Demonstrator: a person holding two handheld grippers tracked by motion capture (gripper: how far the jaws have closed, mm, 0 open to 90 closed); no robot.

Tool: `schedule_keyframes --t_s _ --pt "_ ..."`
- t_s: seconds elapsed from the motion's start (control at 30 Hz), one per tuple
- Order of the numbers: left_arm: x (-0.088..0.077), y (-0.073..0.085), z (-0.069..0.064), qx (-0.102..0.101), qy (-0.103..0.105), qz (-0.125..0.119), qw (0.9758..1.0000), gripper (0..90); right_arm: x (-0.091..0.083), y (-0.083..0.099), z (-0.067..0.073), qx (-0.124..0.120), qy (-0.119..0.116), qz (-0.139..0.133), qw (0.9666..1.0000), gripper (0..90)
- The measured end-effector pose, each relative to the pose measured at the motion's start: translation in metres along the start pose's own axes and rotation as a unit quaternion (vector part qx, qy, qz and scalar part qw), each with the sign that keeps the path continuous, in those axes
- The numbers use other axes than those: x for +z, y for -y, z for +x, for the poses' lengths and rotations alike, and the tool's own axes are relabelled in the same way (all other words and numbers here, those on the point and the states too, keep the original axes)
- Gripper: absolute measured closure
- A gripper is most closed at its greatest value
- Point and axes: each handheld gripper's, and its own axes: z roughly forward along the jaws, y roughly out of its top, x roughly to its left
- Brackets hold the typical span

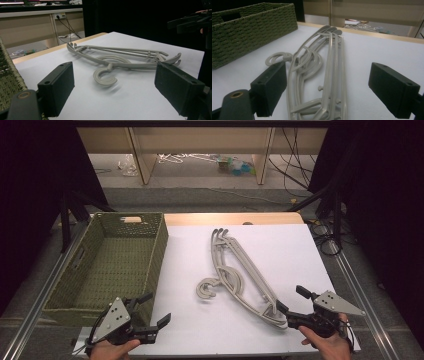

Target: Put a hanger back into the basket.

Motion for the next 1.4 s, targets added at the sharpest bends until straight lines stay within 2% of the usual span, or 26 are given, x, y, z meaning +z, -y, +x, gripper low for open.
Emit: schedule_keyframes --t_s 0.2,0.27,0.33,0.4,0.43,0.5,0.53,0.57,0.67,0.73,0.77,0.83,0.87,0.97,1.03,1.07,1.1,1.13,1.17,1.2,1.27,1.3,1.33,1.37,1.4 --pt "0.000 0.000 0.000 0.000 0.001 0.005 1.0000 16.0 0.001 0.000 0.001 0.005 -0.008 0.003 1.0000 16.0" --pt "0.000 0.000 0.000 -0.001 0.001 0.004 1.0000 16.0 0.000 -0.001 0.001 -0.001 -0.002 0.021 0.9998 16.3" --pt "0.000 0.001 0.000 -0.005 0.000 0.006 1.0000 16.0 0.003 0.000 0.002 0.001 -0.007 0.009 0.9999 16.4" --pt "0.001 0.001 -0.001 -0.006 0.000 0.007 1.0000 16.0 0.003 0.000 0.002 -0.002 -0.007 0.018 0.9998 16.4" --pt "0.001 0.001 -0.001 -0.007 0.000 0.008 0.9999 16.0 0.007 0.000 0.001 -0.020 -0.010 0.002 0.9998 16.4" --pt "0.003 0.001 0.000 -0.001 0.006 0.002 1.0000 16.0 0.009 -0.001 0.002 -0.022 -0.013 0.010 0.9996 16.4" --pt "0.002 0.001 -0.002 -0.004 0.001 0.011 0.9999 16.0 0.011 -0.001 0.002 -0.026 -0.012 0.008 0.9996 16.5" --pt "0.002 0.001 -0.001 -0.003 0.001 0.012 0.9999 16.0 0.013 -0.003 0.004 -0.033 -0.014 0.032 0.9988 18.3" --pt "0.002 0.001 -0.002 -0.008 0.001 0.013 0.9999 16.0 0.019 -0.005 0.006 -0.035 -0.023 0.041 0.9983 19.3" --pt "0.003 0.001 -0.002 -0.007 0.001 0.013 0.9999 16.0 0.024 -0.007 0.009 -0.044 -0.031 0.058 0.9969 20.3" --pt "0.003 0.002 -0.002 -0.008 0.001 0.012 0.9999 16.0 0.031 -0.009 0.012 -0.054 -0.035 0.085 0.9943 21.0" --pt "0.004 0.002 -0.002 -0.009 0.003 0.010 0.9999 16.0 0.034 -0.009 0.013 -0.057 -0.036 0.089 0.9938 22.0" --pt "0.003 0.002 -0.002 -0.008 0.000 0.016 0.9998 16.0 0.041 -0.010 0.016 -0.064 -0.047 0.100 0.9918 23.5" --pt "0.004 0.002 -0.002 -0.010 0.004 0.009 0.9999 16.0 0.058 -0.011 0.025 -0.093 -0.061 0.139 0.9841 27.7" --pt "0.003 0.002 -0.002 -0.010 0.003 0.010 0.9999 16.0 0.070 -0.011 0.032 -0.114 -0.072 0.169 0.9763 31.4" --pt "0.003 0.001 -0.002 -0.006 0.001 0.014 0.9999 16.0 0.082 -0.010 0.038 -0.134 -0.083 0.187 0.9696 37.3" --pt "0.003 0.001 -0.002 -0.006 0.001 0.014 0.9999 16.1 0.082 -0.010 0.038 -0.134 -0.083 0.187 0.9696 37.3" --pt "0.003 0.001 -0.001 -0.005 0.002 0.013 0.9999 16.1 0.085 -0.009 0.041 -0.133 -0.088 0.199 0.9669 39.6" --pt "0.003 0.002 -0.002 -0.010 0.002 0.014 0.9999 16.0 0.096 -0.007 0.046 -0.144 -0.087 0.226 0.9594 41.8" --pt "0.003 0.002 -0.002 -0.010 0.002 0.014 0.9999 16.0 0.096 -0.007 0.046 -0.144 -0.087 0.226 0.9594 41.8" --pt "0.004 0.002 -0.001 -0.005 0.006 0.008 0.9999 16.0 0.103 -0.006 0.048 -0.152 -0.094 0.238 0.9546 47.3" --pt "0.004 0.002 -0.001 -0.004 0.006 0.009 0.9999 16.1 0.107 -0.004 0.050 -0.160 -0.089 0.234 0.9550 48.8" --pt "0.003 0.002 -0.002 -0.006 0.003 0.017 0.9998 16.0 0.112 -0.003 0.053 -0.156 -0.089 0.244 0.9529 52.2" --pt "0.003 0.002 -0.002 -0.006 0.003 0.017 0.9998 16.0 0.113 -0.004 0.053 -0.161 -0.093 0.257 0.9484 53.6" --pt "0.004 0.002 -0.002 -0.006 0.003 0.016 0.9999 16.0 0.113 -0.004 0.053 -0.161 -0.093 0.257 0.9484 53.6"
